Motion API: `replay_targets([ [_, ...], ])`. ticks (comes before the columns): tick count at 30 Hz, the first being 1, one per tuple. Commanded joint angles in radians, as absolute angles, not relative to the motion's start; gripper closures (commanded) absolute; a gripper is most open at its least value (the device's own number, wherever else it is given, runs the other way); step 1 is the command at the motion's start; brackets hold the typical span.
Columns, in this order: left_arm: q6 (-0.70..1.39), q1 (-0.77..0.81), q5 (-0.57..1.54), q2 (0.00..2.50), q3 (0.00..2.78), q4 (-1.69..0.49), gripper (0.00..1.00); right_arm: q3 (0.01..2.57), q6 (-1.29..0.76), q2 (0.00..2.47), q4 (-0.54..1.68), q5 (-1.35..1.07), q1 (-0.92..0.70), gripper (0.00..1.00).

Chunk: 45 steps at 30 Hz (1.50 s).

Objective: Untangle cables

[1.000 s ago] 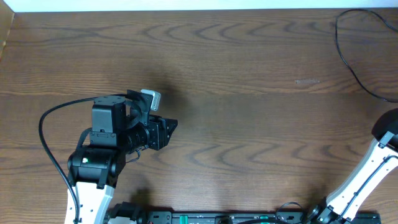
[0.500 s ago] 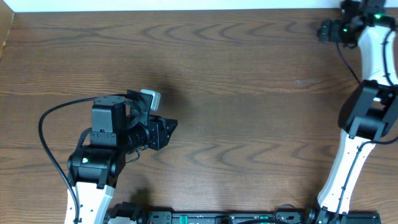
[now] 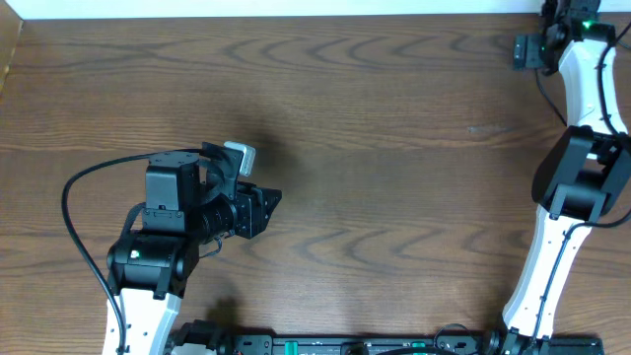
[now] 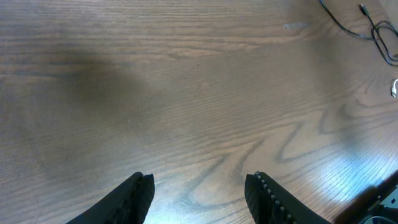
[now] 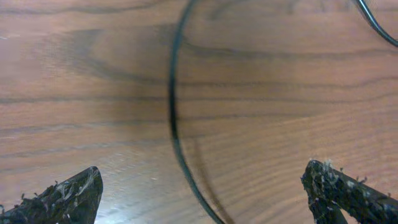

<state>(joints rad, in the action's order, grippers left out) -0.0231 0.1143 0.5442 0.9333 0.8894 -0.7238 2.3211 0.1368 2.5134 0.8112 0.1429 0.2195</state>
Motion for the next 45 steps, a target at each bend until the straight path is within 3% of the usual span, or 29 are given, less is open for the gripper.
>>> replay_targets([
  [1, -0.034, 0.119, 0.538, 0.933, 0.884, -0.720, 0.47, 2.315, 0.148, 2.555, 0.826, 0.169, 0.232, 0.01],
  [11, -0.034, 0.119, 0.538, 0.933, 0.884, -0.720, 0.47, 2.314, 0.146, 2.604, 0.826, 0.186, 0.234, 0.01],
  [16, -0.034, 0.119, 0.538, 0.933, 0.884, -0.720, 0.47, 2.314, 0.078, 2.604, 0.828, 0.309, 0.265, 0.01],
  [32, -0.049, 0.119, 0.538, 0.934, 0.884, -0.702, 0.47, 2.315, -0.006, 2.604, 0.917, 0.304, 0.553, 0.01],
  [45, -0.048, 0.119, 0.538, 0.934, 0.884, -0.704, 0.47, 2.337, 0.003, 2.589, 0.914, 0.271, 0.511, 0.01],
])
